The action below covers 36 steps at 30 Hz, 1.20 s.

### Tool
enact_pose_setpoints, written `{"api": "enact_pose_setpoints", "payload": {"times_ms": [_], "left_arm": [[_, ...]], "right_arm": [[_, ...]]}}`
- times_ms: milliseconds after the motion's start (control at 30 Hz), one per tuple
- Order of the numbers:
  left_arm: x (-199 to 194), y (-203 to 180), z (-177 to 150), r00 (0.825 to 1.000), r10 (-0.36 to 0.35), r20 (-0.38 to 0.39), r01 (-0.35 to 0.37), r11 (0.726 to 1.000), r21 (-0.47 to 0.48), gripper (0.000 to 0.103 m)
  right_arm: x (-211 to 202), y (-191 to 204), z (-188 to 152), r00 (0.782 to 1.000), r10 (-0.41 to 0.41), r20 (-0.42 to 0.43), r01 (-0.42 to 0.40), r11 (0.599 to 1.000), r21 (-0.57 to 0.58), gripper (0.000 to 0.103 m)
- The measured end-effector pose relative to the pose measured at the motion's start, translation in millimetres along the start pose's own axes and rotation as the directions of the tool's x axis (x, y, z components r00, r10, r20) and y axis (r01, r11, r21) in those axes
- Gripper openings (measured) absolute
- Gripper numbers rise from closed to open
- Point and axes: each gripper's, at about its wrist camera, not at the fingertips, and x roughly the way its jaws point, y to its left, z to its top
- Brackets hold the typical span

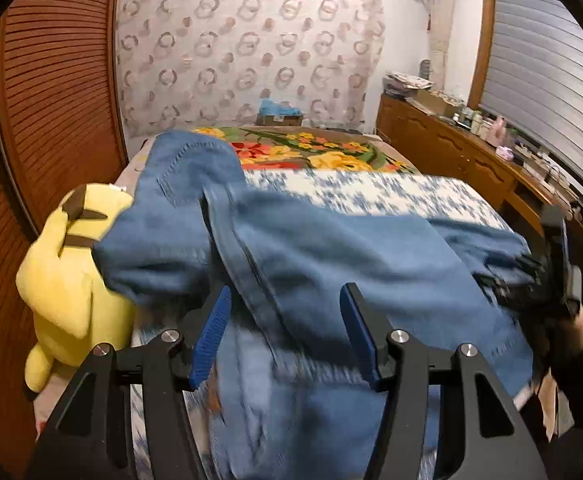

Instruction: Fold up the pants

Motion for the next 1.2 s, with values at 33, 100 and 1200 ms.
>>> {"api": "enact_pose_setpoints", "payload": {"times_ms": [33, 100, 1200], "left_arm": [[0, -2, -8, 1.000, -0.003, -0.010, 0.003, 1.000, -0.005, 0.058], [2, -4, -21, 0.999, -0.012, -0.034, 0.012, 1.000, -0.007, 0.058], [-41, 19, -67, 0.996, 0.086, 0.000, -0.085, 0.996, -0.030, 0.003]], "right_arm": [[0, 0, 0, 1.000, 0.000, -0.002, 0.000, 1.000, -0.001, 0.063], [2, 1, 0, 1.000, -0.001, -0.005, 0.001, 1.000, -0.004, 0.063], [3, -1, -3, 1.000, 0.005, 0.002, -0.005, 1.000, -0.008, 0.063]]}}
